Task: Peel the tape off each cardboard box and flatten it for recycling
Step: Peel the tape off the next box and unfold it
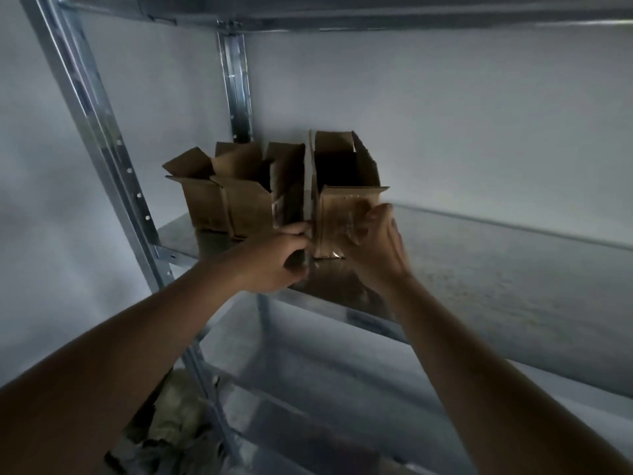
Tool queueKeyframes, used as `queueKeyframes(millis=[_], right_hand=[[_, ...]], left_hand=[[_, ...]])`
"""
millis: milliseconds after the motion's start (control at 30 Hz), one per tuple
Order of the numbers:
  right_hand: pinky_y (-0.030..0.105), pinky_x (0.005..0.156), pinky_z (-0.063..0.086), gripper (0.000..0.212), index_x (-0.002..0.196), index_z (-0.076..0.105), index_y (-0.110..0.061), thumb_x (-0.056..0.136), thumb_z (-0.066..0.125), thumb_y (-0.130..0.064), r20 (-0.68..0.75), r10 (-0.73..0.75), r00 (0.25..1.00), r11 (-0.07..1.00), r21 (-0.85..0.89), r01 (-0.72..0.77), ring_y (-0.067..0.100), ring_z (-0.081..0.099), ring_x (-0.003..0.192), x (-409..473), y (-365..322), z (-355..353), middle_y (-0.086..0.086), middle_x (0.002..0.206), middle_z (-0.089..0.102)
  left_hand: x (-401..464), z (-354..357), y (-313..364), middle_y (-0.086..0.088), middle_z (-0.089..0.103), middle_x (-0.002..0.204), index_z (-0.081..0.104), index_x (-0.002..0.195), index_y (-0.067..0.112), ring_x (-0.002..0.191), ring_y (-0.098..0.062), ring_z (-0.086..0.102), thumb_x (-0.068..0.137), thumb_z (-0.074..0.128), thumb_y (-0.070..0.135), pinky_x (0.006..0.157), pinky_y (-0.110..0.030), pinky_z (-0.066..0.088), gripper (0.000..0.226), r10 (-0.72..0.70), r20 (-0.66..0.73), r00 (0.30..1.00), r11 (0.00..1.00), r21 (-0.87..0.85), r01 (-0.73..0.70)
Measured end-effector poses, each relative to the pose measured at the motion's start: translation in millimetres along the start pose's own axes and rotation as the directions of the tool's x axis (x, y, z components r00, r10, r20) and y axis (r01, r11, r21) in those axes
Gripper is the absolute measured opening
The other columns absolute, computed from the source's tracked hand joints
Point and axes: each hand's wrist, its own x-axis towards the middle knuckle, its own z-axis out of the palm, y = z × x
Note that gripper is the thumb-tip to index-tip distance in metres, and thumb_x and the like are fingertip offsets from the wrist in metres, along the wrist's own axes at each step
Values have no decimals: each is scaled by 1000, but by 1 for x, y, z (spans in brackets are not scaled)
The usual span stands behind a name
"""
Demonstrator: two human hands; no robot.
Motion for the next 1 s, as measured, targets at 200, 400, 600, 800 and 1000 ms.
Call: queueKeyframes(millis=[200, 400, 600, 800, 1000], right_hand=[[56, 109, 46, 141, 158, -4, -26, 59, 86, -72, -143, 262, 954, 965, 16, -262, 39, 47, 137, 12, -6, 22, 16, 151, 43], [46, 102, 45, 125, 147, 22, -19, 55, 79, -81, -236, 278, 931, 953, -54, -298, 35, 50, 127, 19, -11, 41, 9, 137, 47], [46, 98, 52, 122, 142, 30, -18, 52, 72, -89, -320, 258, 911, 949, -90, -301, 29, 54, 119, 9, -9, 22, 6, 130, 51], [47, 90, 55, 118, 135, 29, -26, 47, 69, -92, -414, 263, 872, 937, -107, -333, 25, 54, 109, -17, 0, -21, 0, 122, 51], [46, 89, 56, 113, 132, 28, -29, 48, 76, -86, -512, 255, 821, 916, -143, -374, 22, 54, 108, -59, 21, -84, -3, 122, 49]], left_hand=[[13, -7, -9, 19, 44, 150, 52, 147, 33, 122, -9, 55, 96, 66, 37, 99, -35, 54, 54, 58, 69, 996, 998, 7, -59], [36, -13, -7, 4, 48, 142, 54, 142, 25, 120, -17, 54, 98, 63, 37, 98, -37, 50, 47, -44, 27, 999, 996, 73, 42], [49, -15, 1, -3, 50, 141, 49, 142, 24, 127, -27, 53, 99, 55, 49, 102, -48, 49, 50, -47, 40, 998, 995, 94, 43], [60, -7, 32, -8, 49, 148, 46, 147, 19, 131, -31, 53, 102, 51, 50, 98, -44, 48, 55, 61, -10, 998, 992, 110, -59], [78, 1, 96, -11, 44, 153, 39, 154, 16, 135, -34, 49, 102, 51, 50, 104, -50, 49, 63, 171, 10, 985, 974, 148, -171]])
